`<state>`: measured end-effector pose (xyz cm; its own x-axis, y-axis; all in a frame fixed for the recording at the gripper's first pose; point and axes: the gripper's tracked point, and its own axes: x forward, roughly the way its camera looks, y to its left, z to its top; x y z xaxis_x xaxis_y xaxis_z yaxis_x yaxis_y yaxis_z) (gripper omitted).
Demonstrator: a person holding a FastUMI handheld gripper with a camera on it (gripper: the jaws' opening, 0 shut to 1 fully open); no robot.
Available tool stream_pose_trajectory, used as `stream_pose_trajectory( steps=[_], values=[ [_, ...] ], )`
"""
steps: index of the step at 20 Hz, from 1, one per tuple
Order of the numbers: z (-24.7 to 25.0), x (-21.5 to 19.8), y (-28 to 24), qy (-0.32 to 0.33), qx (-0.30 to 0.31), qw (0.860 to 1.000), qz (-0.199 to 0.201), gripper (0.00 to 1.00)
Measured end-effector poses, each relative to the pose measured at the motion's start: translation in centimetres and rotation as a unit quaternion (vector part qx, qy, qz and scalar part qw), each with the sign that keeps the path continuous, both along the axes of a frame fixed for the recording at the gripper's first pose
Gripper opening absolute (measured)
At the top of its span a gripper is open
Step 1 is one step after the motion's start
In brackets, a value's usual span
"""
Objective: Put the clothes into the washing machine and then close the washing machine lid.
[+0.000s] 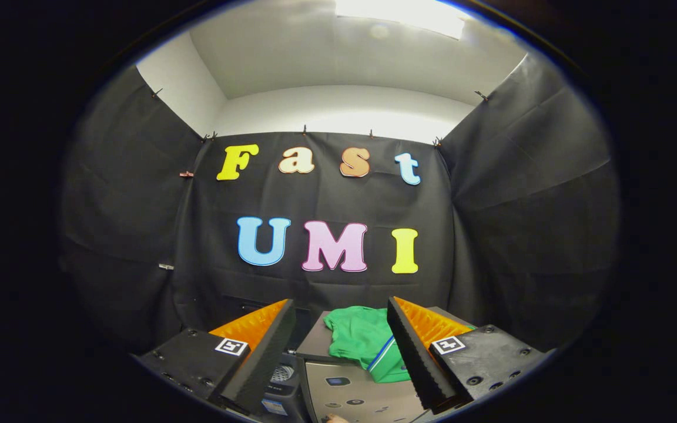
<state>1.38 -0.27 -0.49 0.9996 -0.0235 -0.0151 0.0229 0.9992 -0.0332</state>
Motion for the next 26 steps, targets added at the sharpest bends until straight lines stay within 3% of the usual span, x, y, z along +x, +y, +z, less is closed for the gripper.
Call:
stream_pose_trajectory(
  steps=[7, 15, 26],
  values=[
    [0.9, 3.1, -2.1, 0.01, 0.002, 1.0, -0.015, 0.97],
    [0.0, 9.8, -6.6, 0.06, 0.0, 0.997, -0.042, 0.98],
    [-6.2, 18.5, -10.3, 0.177, 0.016, 0.983, -0.047, 0.98]
  ],
)
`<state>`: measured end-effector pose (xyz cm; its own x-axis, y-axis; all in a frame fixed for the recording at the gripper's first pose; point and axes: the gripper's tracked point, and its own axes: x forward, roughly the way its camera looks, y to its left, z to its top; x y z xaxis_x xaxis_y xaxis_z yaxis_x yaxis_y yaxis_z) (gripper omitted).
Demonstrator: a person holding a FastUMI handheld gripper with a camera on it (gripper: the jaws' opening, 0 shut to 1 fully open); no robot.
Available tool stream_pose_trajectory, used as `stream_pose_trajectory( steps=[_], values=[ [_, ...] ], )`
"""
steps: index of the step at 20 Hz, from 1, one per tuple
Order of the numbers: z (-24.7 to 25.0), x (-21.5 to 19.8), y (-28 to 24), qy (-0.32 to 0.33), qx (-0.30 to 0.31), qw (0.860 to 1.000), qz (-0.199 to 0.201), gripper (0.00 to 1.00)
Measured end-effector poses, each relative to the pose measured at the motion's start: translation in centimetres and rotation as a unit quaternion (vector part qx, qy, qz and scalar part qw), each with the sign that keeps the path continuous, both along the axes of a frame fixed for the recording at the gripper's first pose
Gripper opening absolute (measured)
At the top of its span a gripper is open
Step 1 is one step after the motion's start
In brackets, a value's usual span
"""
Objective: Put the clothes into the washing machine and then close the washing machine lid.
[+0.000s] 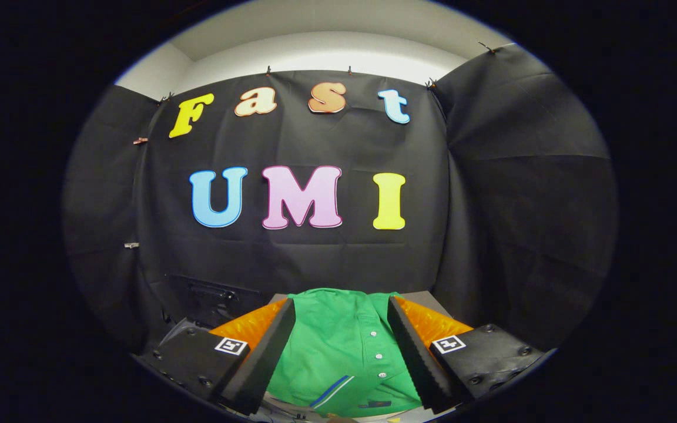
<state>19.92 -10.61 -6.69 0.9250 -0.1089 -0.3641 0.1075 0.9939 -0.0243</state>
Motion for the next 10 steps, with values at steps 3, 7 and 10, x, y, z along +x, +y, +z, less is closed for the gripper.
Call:
stream_pose_trajectory(
  steps=[3, 7, 10],
  values=[
    [-2.4, 1.6, -1.1, 0.042, 0.003, 0.999, -0.007, 0.98],
    [-6.0, 3.3, -2.9, 0.101, 0.001, 0.995, -0.018, 0.98],
    [-9.1, 3.9, -3.6, 0.149, 0.009, 0.989, -0.023, 0.99]
  ],
)
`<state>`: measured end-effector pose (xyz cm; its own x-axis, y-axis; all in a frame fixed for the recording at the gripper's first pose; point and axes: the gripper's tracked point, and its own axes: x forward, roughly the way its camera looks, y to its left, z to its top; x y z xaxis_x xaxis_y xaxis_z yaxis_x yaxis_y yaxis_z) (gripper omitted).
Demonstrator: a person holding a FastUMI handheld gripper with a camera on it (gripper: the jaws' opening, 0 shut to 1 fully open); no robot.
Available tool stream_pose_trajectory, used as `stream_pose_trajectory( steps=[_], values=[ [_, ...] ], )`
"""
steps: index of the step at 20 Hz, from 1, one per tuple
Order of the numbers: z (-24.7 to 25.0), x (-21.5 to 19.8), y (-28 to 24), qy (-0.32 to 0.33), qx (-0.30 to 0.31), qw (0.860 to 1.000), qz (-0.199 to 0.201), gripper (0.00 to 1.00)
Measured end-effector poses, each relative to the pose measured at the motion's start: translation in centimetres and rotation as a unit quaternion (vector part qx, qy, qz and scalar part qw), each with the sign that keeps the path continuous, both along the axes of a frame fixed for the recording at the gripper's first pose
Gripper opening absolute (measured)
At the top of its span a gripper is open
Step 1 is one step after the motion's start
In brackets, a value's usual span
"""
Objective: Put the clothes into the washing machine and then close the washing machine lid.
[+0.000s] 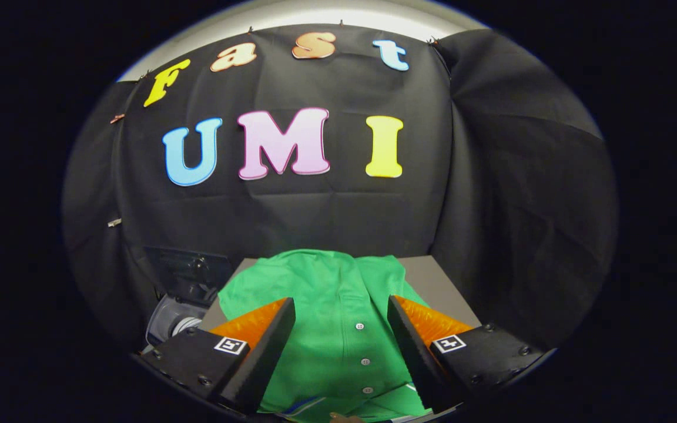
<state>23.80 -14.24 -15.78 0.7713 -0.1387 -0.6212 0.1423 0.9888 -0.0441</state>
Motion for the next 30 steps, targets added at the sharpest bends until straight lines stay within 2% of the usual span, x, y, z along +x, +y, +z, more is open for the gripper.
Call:
stream_pose_trajectory(
  steps=[9, 17, 23, 25, 26, 30],
  values=[
    [-5.7, 0.7, -1.9, 0.077, 0.004, 0.997, -0.023, 0.99],
    [-6.5, 1.4, -2.7, 0.094, 0.001, 0.995, -0.03, 0.97],
    [-6.5, 1.7, -2.3, 0.104, 0.034, 0.994, -0.012, 0.09],
    [-6.5, 1.8, -2.5, 0.094, 0.038, 0.995, -0.01, 0.09],
    [-6.4, 1.7, -2.4, 0.089, 0.042, 0.995, -0.01, 0.05],
    [-5.1, 0.7, -1.4, 0.068, 0.075, 0.995, -0.004, 0.05]
  ],
)
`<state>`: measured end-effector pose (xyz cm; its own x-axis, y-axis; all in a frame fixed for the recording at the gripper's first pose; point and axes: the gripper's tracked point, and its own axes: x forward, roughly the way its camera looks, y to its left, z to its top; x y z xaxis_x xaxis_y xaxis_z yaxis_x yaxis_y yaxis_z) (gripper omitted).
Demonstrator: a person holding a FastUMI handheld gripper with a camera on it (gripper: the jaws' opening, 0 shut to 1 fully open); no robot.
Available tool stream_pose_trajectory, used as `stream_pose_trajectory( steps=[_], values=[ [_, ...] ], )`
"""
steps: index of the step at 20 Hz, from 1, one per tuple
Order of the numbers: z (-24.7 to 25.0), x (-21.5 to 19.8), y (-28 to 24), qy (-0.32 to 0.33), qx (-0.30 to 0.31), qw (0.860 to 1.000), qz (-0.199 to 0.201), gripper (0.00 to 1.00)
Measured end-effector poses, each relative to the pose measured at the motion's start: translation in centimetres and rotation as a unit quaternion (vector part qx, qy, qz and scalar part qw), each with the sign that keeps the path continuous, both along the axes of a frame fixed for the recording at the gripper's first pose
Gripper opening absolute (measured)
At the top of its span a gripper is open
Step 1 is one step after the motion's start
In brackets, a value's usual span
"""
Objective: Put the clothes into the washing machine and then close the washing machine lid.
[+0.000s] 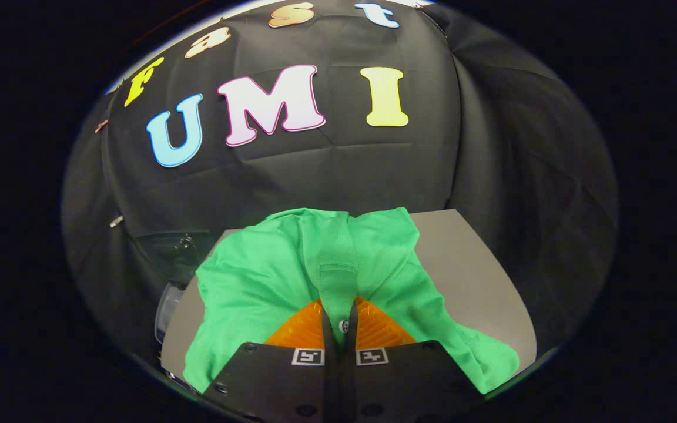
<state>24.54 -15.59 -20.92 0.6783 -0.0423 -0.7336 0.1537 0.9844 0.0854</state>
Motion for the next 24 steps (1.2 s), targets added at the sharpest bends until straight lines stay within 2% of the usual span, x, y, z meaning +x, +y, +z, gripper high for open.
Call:
stream_pose_trajectory(
  steps=[5, 13, 18, 24],
  values=[
    [6.3, -0.3, 1.5, -0.072, 0.026, 0.997, 0.003, 0.05],
    [18.6, -1.0, 5.3, -0.18, 0.043, 0.982, 0.04, 0.04],
    [23.8, -1.4, 10.2, -0.225, 0.04, 0.97, 0.089, 0.04],
    [24.5, -1.4, 19.1, -0.229, 0.068, 0.955, 0.175, 0.04]
  ],
)
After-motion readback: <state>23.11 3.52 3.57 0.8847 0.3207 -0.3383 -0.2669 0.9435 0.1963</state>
